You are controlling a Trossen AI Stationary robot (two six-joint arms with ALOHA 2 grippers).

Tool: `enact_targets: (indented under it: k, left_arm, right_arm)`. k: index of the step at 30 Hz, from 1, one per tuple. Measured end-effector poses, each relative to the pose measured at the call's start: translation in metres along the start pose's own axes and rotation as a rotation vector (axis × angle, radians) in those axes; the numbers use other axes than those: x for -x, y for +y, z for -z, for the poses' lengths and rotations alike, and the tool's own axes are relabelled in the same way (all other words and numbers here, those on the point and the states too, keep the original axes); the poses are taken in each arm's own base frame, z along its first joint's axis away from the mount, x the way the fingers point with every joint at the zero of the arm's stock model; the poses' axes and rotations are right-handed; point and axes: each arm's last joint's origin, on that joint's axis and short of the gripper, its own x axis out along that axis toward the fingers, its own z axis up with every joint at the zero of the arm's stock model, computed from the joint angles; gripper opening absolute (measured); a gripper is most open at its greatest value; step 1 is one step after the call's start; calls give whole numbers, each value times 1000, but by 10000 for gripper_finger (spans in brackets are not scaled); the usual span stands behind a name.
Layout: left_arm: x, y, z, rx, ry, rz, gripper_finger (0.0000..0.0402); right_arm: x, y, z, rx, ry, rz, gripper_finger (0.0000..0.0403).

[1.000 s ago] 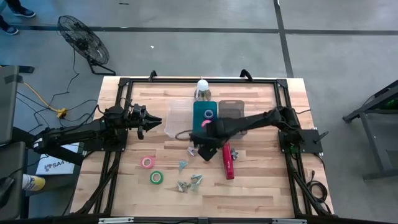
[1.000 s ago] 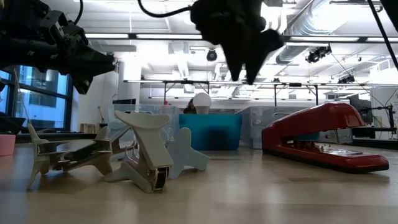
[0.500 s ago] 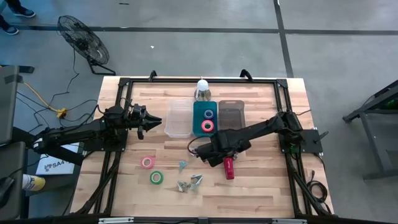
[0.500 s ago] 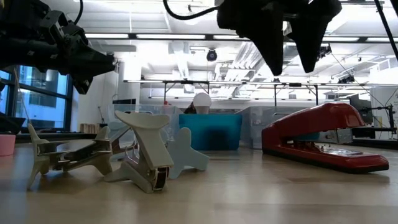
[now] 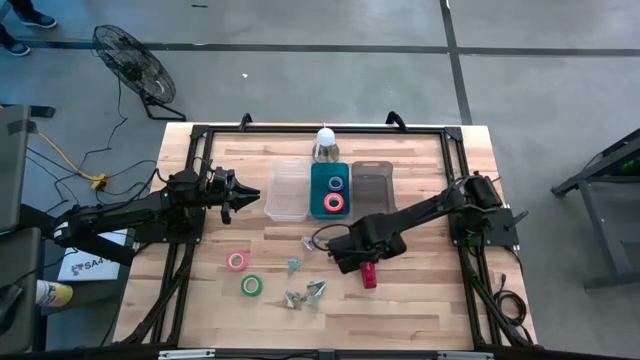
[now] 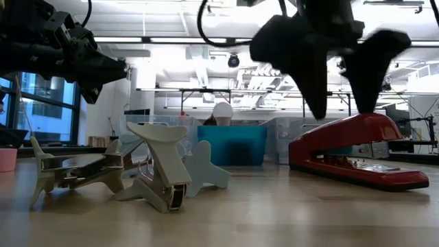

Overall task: Pick and place Stapler, Stapler remover, tape
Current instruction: Put the red stapler into the black bin

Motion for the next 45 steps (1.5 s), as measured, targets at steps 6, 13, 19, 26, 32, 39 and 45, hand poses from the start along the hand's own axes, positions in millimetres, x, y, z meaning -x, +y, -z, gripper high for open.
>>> enact_targets:
  k: [6, 13, 19, 26, 32, 39, 45]
  left_arm:
    - [0, 0, 0, 0, 0, 0, 89]
    - [0, 0, 0, 0, 0, 0, 89]
    - [0, 0, 0, 0, 0, 0, 89]
    - [0, 0, 0, 0, 0, 0, 89]
    - [0, 0, 0, 0, 0, 0, 89]
    - [0, 0, 0, 0, 0, 0, 89]
    - [0, 0, 0, 0, 0, 0, 89]
  right_arm:
    - [-28, -1, 3, -26, 47, -67, 314]
    - [-53, -6, 3, -59, 62, -105, 314]
    - [-64, -11, -7, -86, 67, -130, 314]
    - [-63, -11, -25, -72, 59, -142, 314]
    - [-61, -10, -36, -59, 46, -170, 301]
    - [-62, -12, -37, -28, 29, -156, 254]
    - [-63, -13, -36, -6, 33, -145, 190]
